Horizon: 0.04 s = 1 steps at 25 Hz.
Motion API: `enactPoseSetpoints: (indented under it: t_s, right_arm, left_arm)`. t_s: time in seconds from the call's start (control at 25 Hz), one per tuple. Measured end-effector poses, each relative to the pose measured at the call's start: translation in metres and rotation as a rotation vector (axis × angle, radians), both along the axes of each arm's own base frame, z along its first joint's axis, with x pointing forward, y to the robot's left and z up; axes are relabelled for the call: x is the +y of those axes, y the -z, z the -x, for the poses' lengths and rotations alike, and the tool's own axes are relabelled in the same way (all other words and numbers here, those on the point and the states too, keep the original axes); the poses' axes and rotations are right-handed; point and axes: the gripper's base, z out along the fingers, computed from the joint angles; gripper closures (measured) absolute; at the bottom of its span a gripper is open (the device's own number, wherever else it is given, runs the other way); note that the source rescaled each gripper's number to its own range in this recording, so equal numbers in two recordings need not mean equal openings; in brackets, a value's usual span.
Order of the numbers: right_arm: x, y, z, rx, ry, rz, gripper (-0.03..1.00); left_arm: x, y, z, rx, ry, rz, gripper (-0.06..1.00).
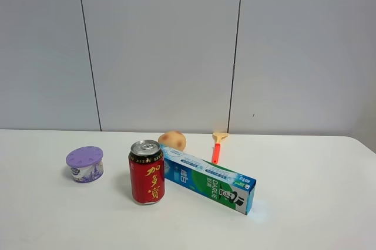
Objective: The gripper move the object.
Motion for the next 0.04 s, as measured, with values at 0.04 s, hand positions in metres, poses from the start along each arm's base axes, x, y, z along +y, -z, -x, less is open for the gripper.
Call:
enactPoseSetpoints:
  t_s: [0.04]
  right_arm:
    - [0.0000, 0.0000, 0.0000, 0.000, 0.000, 0.000, 0.00]
  left_arm:
    - [0.0000, 0.0000, 0.0000, 0.000, 0.000, 0.000, -0.06]
